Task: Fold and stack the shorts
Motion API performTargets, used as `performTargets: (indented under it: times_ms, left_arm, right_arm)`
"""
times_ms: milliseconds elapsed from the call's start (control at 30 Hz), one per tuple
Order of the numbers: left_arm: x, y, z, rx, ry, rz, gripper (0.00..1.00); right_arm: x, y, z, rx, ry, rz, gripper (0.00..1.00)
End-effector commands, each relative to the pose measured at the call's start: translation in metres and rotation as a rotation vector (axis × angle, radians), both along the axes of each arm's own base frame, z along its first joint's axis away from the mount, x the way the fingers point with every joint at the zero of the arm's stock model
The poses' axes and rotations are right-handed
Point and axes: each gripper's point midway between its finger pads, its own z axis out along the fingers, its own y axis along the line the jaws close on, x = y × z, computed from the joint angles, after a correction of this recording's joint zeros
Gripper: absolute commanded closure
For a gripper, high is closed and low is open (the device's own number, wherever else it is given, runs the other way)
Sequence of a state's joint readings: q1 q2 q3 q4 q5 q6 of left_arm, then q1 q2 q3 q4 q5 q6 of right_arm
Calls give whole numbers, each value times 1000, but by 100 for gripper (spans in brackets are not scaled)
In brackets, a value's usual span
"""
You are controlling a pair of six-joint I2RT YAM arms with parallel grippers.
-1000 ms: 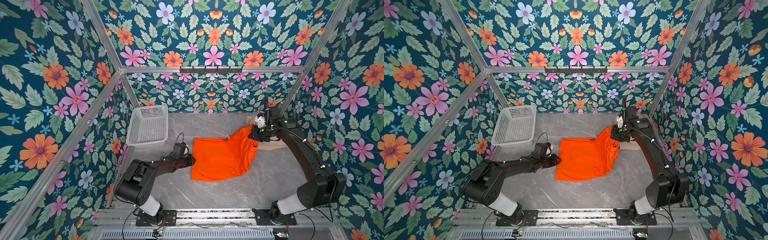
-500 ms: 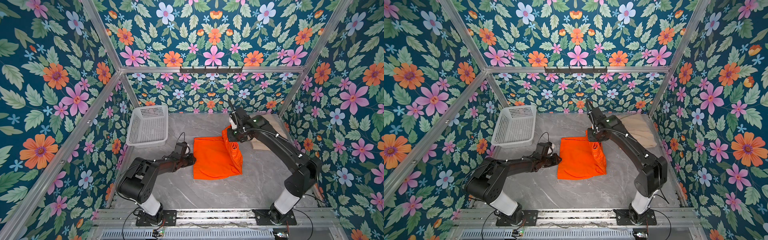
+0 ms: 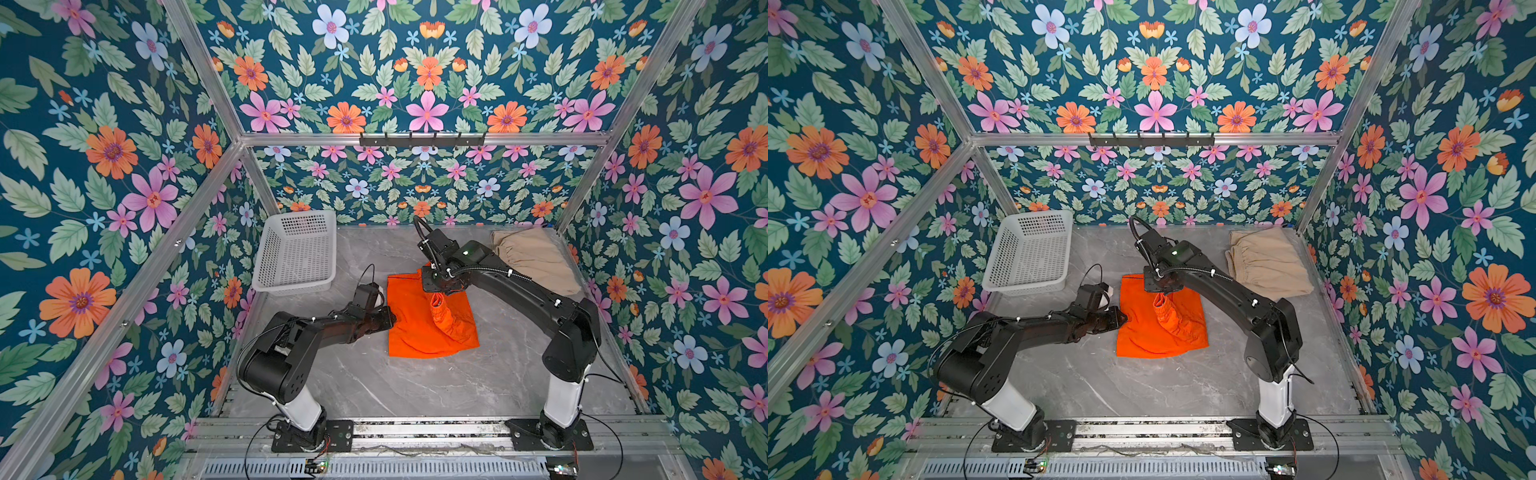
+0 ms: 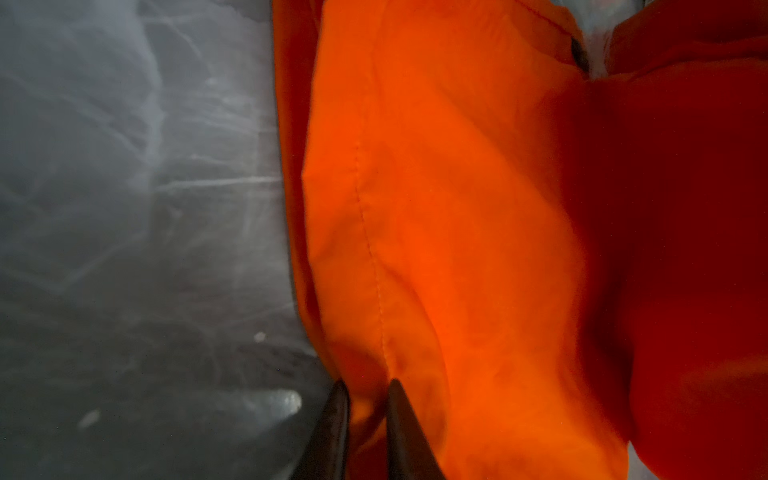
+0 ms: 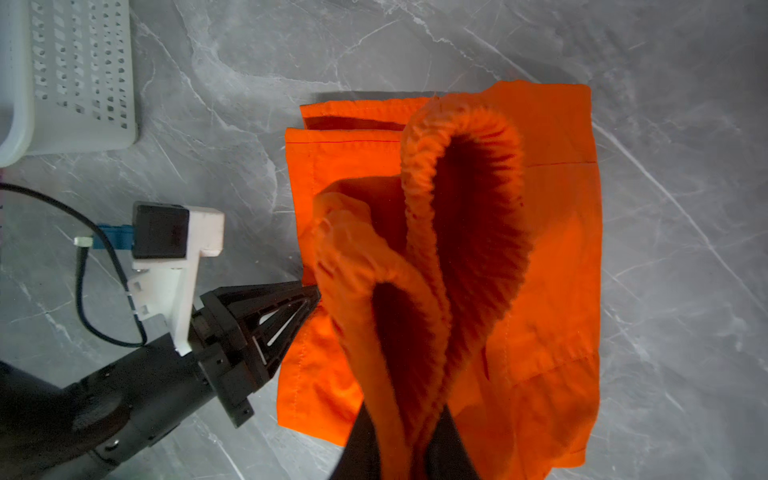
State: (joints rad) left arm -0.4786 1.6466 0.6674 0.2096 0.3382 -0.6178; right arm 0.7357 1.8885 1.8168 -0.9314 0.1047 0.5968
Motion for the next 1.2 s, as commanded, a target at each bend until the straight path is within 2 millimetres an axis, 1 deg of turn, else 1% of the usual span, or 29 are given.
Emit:
performTargets:
  times_ms: [0,167,433,567,767,867,933,1000,1100,1167]
  left_arm:
    - [-6,7,-9,45,31,-2,79]
    - [-6,6,-10,46,33,-3,79]
    - [-6,5,-10,49,35,-4,79]
    - [-6,5,-12,52,37,-3,79]
    - [-6,5,-13,54,39,0,78]
    - [-5,5,-10,53,34,4,77]
    - [-5,9,-6,71,32,17,75]
    - [-5,18,3,97,13,48,70]
    - [-5,32,25,110,-32,101,60]
    - [-3,44,45,131,-75,138,53]
  right_arm:
    - [4,14,4,44,-20,-15,90]
    - [3,30,-12,55,22,7,90]
    - [-5,64,-45,115,103,43,90]
    - [-7,81,-56,171,132,56,90]
    - [-6,90,-76,206,161,41,88]
    - [-6,98,-88,252,177,43,82]
    - [-6,103,-95,278,188,38,76]
    - [-6,110,-99,325,199,42,68]
    - [-3,120,-92,397,191,61,57]
    - [-2,124,-80,433,173,82,53]
